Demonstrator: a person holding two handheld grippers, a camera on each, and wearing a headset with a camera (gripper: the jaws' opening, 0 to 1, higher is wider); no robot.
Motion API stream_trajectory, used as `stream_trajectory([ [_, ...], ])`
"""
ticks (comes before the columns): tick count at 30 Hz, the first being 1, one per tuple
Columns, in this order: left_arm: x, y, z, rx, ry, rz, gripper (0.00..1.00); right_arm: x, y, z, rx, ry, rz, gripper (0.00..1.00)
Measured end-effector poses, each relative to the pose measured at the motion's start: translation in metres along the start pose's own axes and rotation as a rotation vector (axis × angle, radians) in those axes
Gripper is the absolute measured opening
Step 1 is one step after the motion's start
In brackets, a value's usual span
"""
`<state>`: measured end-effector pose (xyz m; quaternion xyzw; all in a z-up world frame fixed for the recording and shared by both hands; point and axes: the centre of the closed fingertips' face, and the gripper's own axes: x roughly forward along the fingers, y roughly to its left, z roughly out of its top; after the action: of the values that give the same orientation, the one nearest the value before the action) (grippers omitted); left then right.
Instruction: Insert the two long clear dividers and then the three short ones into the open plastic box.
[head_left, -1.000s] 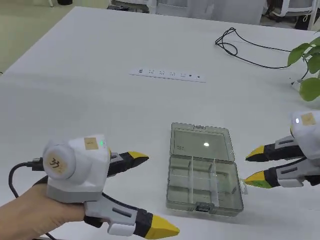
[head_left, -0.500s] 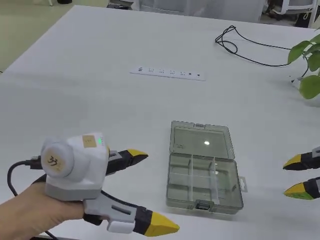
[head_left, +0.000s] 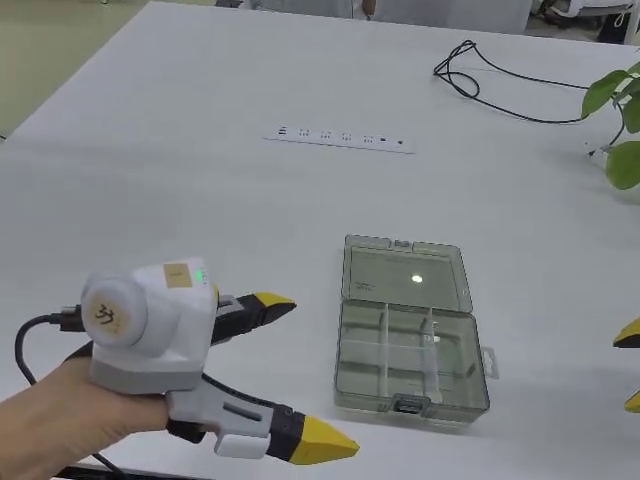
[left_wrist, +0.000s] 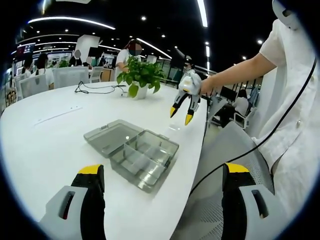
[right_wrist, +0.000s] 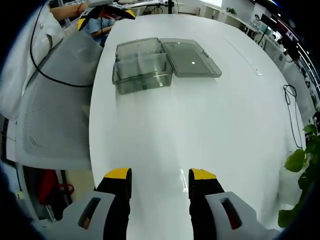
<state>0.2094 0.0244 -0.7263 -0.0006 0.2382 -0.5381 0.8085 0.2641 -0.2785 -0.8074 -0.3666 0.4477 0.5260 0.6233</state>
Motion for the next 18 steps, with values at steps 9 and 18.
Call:
stream_trajectory([
  [9, -0.001, 0.0, -0.001, -0.006, 0.003, 0.006, 1.0, 0.013, -0.007, -0.029, -0.143, 0.156, 0.007, 0.45],
  [18, -0.002, 0.001, -0.005, -0.011, 0.013, 0.012, 1.0, 0.029, -0.012, -0.043, -0.191, 0.228, 0.014, 0.44],
])
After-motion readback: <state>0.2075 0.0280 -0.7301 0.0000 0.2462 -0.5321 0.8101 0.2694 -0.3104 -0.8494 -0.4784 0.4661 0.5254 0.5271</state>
